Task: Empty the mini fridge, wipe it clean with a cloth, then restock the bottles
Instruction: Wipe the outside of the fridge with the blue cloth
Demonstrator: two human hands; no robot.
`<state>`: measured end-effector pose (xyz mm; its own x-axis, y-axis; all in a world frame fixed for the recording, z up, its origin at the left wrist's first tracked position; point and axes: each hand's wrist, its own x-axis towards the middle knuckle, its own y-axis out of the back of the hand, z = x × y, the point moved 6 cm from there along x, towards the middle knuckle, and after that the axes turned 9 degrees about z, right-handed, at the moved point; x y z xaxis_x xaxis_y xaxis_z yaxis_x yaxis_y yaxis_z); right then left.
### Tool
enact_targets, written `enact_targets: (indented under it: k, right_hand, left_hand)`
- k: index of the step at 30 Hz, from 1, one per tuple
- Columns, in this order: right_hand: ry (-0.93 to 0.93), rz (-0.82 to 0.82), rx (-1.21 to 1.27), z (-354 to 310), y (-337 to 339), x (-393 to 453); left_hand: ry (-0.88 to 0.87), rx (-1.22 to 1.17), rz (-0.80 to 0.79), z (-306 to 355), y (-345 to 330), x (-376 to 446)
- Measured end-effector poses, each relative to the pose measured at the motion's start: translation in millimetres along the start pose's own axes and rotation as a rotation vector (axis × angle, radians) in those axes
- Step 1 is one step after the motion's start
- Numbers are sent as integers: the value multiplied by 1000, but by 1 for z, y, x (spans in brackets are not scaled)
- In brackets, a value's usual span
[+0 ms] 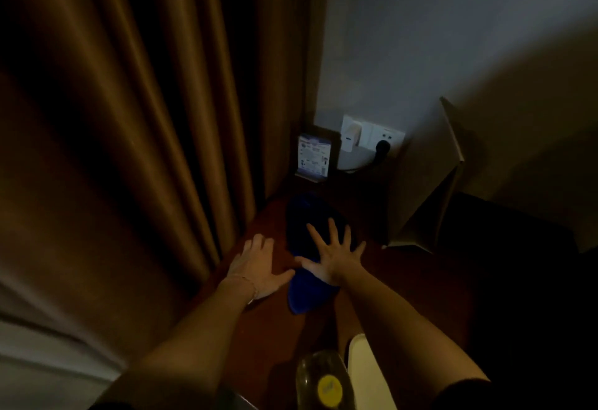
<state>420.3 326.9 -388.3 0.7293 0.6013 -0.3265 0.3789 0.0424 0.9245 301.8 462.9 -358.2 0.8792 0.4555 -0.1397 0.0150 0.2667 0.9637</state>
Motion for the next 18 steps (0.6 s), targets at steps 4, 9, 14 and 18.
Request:
enact_targets:
  k: [4, 9, 14, 18]
  right_hand:
    - [24, 24, -136, -2, -36, 9]
    - [41, 241, -227, -1, -32, 15]
    - [46, 181, -155, -1, -22, 2]
    - [22, 236, -105, 5, 15, -31]
  left_hand:
    - [2, -20, -30, -3, -25, 5]
    - [2, -49, -63, -3, -46, 5]
    - [4, -43, -80, 0, -41, -5]
    - [13, -71, -46, 15, -5, -17]
